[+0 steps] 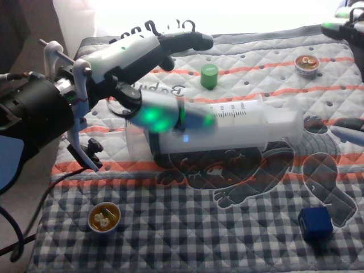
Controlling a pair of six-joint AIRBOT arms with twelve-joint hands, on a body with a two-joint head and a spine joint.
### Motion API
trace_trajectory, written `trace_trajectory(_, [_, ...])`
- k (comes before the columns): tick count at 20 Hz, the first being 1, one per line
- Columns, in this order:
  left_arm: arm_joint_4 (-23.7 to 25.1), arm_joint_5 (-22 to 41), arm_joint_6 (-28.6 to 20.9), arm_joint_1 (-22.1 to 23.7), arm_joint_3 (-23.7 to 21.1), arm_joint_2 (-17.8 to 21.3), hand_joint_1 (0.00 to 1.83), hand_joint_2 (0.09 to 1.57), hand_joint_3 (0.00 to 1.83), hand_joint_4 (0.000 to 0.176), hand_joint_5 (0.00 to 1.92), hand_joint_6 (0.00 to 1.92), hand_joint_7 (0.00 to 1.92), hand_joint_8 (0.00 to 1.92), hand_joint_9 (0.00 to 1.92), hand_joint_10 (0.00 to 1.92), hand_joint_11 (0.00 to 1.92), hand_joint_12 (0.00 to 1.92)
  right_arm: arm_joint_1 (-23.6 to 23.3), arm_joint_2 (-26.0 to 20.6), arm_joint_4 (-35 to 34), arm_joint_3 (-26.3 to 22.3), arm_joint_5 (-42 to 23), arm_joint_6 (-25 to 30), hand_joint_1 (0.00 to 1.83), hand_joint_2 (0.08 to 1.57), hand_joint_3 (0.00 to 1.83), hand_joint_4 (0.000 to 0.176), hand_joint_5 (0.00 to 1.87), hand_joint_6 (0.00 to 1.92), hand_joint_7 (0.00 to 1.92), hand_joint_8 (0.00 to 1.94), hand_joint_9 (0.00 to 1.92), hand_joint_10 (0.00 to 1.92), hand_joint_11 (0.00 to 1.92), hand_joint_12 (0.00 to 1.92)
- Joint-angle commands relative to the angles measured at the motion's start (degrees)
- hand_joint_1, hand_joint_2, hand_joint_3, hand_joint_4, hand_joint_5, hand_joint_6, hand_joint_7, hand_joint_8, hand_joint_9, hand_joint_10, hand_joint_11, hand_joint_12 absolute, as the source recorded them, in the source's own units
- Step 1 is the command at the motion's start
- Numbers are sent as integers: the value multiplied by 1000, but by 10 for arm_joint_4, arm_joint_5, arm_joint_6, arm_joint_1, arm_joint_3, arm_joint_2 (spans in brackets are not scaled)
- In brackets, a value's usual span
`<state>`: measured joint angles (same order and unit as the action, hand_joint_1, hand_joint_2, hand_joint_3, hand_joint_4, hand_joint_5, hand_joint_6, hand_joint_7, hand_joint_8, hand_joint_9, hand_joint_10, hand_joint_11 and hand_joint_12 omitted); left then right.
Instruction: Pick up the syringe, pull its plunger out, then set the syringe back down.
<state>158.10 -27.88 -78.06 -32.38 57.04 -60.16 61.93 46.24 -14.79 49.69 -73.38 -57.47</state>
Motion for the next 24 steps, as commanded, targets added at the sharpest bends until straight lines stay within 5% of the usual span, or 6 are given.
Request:
trace_trajectory(1, [9,-59,-4,5,2,-5,853,749,41,6,224,77,0,0,18,116,0,1356,-8,0,5,0,-76,0,971,849,35,0,375,21,349,3,254,116,0,972])
trace_trajectory(4, [7,-40,-4,10,15,-17,864,765,10,0,184,14,97,4,30,77,0,974,-8,0,5,0,-76,0,954,870,22,0,391,15,367,6,294,103,0,1043])
trace_trajectory(16, [14,148,-4,44,157,-143,932,751,7,0,155,0,66,0,77,15,0,1088,-8,2,10,3,-76,4,947,884,6,0,469,20,428,12,338,104,0,1079])
trace_trajectory(18, [24,179,-5,46,174,-156,929,800,8,0,142,0,30,3,15,7,0,904,-8,2,11,3,-75,5,933,884,4,0,481,21,468,24,370,124,0,1136])
trace_trajectory(22, [47,220,-5,47,193,-175,917,735,0,0,259,10,231,24,216,67,0,1344,-8,2,11,4,-75,5,947,893,5,0,500,21,514,31,384,166,0,1128])
trace_trajectory(24, [52,231,-5,46,201,-183,952,776,0,0,422,20,515,40,337,534,0,1719,-8,2,11,4,-75,6,940,913,1,0,514,12,530,24,365,265,0,1181])
